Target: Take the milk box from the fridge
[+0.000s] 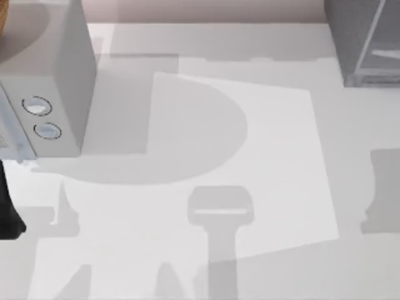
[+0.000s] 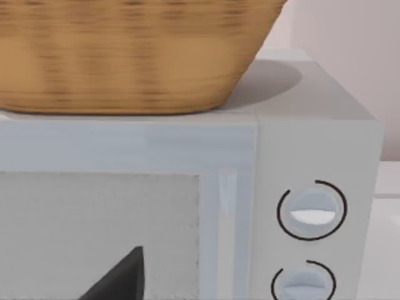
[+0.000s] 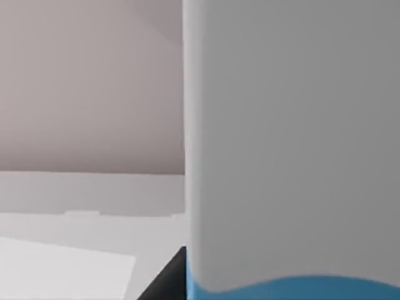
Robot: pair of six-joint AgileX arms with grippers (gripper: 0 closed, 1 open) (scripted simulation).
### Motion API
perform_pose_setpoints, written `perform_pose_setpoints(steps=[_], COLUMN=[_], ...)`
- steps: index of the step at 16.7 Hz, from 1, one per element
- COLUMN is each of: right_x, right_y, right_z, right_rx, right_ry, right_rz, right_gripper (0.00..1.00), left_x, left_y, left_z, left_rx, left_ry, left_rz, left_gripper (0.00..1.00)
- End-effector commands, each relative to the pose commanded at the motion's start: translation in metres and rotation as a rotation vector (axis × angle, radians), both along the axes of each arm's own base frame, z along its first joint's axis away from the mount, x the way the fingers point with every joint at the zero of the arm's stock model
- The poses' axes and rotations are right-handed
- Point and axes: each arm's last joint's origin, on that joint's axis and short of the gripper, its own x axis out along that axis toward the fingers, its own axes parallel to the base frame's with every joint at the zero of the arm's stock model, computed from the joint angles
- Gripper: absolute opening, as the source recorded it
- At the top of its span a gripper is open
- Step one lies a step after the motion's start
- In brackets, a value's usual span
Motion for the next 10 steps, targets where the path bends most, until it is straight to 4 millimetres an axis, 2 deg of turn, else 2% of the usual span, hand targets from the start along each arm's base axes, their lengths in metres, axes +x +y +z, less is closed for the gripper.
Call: perform_pose_setpoints(steps=[5, 7, 10], right_x=[0.026, 0.043, 0.067], right_y=[0.028, 0.048, 0.089], right_z=[0.027, 0.032, 0.028], right_rx=[-0.004, -0.008, -0.017], right_ry=[-0.010, 0.008, 0.041], right_rz=[0.147, 0.221, 0.339], right_gripper=[0.00, 0.00, 0.00], left_x=[0.000, 0.000, 0.000], left_y=[0.000, 0.000, 0.000], left_z=[0.000, 0.000, 0.000], left_rx=[0.000, 0.000, 0.000], left_ry=[0.000, 0.000, 0.000], left_rz=[0.000, 0.000, 0.000], left_gripper=[1.00, 1.00, 1.00])
